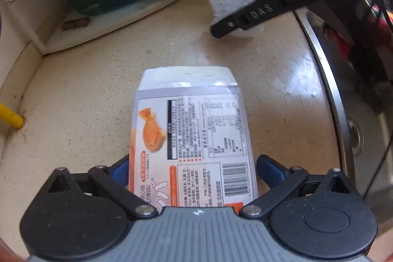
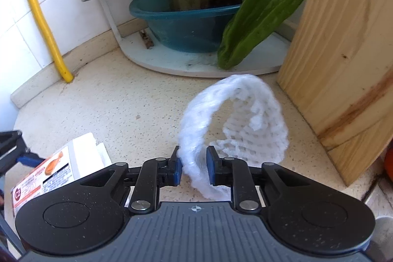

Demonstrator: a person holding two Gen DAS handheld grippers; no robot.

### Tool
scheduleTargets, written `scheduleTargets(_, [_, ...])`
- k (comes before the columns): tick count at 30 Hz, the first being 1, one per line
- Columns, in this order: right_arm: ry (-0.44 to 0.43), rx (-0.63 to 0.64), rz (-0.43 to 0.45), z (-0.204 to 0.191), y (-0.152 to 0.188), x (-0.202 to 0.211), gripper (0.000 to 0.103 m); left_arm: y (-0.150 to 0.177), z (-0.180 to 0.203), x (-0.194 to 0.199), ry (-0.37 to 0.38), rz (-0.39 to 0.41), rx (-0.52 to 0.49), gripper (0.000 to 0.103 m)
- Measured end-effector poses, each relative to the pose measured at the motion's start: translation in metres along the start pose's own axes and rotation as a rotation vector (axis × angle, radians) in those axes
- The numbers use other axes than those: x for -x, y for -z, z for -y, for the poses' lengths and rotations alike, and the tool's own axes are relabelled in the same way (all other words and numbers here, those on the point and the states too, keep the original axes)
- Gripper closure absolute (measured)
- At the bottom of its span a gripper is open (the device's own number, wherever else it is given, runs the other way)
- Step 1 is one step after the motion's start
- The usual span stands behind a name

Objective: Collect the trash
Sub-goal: 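Carry the box and foam net with both tools down to the bin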

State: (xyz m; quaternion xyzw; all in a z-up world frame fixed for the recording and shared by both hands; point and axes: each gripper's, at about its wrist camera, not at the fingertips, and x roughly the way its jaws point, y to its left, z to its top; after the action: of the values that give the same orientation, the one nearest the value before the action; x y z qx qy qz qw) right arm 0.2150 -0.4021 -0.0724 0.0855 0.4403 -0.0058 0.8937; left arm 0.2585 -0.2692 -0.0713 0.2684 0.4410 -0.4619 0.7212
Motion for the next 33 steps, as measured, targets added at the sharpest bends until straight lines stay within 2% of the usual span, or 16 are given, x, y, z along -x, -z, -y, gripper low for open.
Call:
scheduleTargets(3, [-0.029,-0.014,0.016,-0.002,0.004,0.012,0.085,0.004,-0.014,0.008,0.053,0.000,0.062,0.017])
scheduleTargets(5, [-0.051,-0.017,0.026,-0.008,0.005,0.020,0.086,0.008,-0.016,0.013,0.039,0.003,0.087,0.017])
scheduleTargets(10, [-0.169,-0.011,0.077,-0.043,0.008,0.056,0.086,0.024,-0.020,0.044,-0.026,0.077,0.158,0.017])
scheduleTargets(14, [-0.273,0.085,0.125,-0.094,0.007,0.082,0.086,0.049,-0.029,0.073,-0.117,0.125,0.238,0.017])
scheduleTargets(18, [-0.392,0.187,0.137,-0.148,0.007,0.086,0.086,0.090,-0.048,0.110,-0.221,0.146,0.365,0.017])
scheduleTargets(22, [-0.515,0.275,0.096,-0.208,0.012,0.076,0.086,0.138,-0.069,0.134,-0.338,0.133,0.494,0.017])
scheduleTargets(27, [-0.609,0.378,0.006,-0.281,0.028,0.057,0.086,0.198,-0.094,0.147,-0.441,0.094,0.634,0.017])
scheduleTargets(33, [-0.624,0.474,-0.071,-0.342,0.045,0.027,0.084,0.240,-0.120,0.139,-0.495,0.051,0.722,0.017])
